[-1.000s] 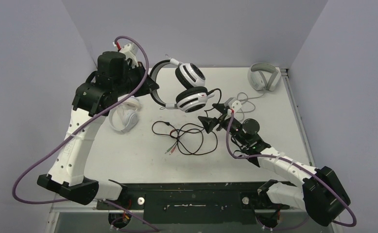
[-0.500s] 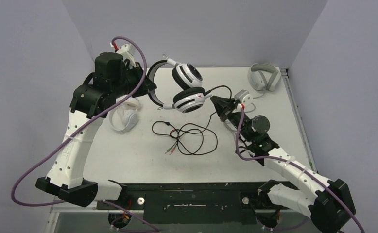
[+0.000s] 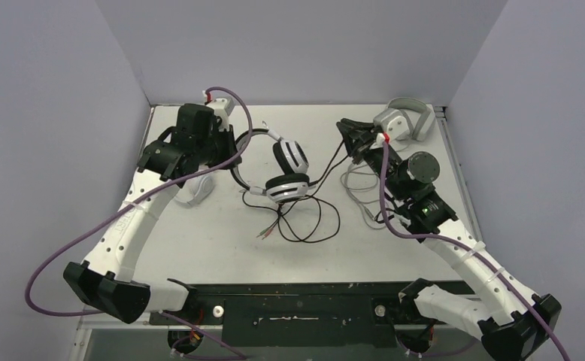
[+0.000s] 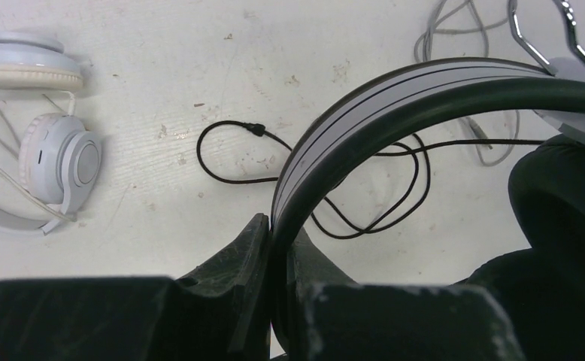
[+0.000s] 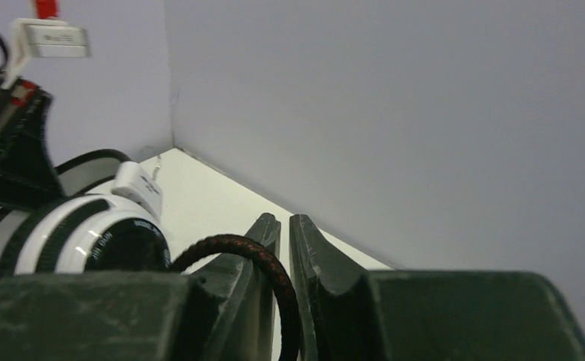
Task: Wrap the headphones
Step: Wrap the headphones cable around the headphones.
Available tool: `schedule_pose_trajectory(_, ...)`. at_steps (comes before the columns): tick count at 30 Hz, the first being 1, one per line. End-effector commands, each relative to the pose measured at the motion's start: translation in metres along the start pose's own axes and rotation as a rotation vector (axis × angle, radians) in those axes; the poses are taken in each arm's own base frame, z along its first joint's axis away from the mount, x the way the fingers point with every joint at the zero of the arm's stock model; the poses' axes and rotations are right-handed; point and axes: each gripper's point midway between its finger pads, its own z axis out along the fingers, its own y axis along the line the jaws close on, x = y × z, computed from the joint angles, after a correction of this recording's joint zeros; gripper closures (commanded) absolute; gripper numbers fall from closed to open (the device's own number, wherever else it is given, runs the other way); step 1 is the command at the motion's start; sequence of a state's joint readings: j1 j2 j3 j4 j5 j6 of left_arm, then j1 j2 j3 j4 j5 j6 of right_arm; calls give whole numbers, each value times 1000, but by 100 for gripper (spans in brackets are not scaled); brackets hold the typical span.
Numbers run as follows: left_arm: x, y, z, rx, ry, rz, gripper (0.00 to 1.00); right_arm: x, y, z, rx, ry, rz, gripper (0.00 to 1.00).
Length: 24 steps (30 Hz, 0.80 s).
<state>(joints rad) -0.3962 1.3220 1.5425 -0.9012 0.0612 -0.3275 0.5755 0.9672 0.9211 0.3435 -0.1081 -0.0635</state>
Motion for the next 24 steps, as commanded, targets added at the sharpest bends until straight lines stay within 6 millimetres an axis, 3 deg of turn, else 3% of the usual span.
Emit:
schedule_pose_trajectory(1,-19,-22,-5,95,-101,128,100,-22,48,9,-308,8,-65,84)
schedule_pose_trajectory(4,-11,-34,-2,126,-73,195,100,-16,58,15,-354,54,-65,83)
schedule_pose_trajectory(11,-3,-86,-14,319,-64,243,100,1,47,23,-265,64,-25,83)
schedule_pose_trajectory(17,7,-124,-34,551,-5,223,100,11,38,34,-212,82,42,76)
schedule_pose_trajectory(20,3,-140,-47,648,-7,191,100,21,28,39,-168,104,83,75)
schedule_pose_trajectory(24,-17,-156,-71,773,-53,86,100,38,14,38,-127,113,166,75)
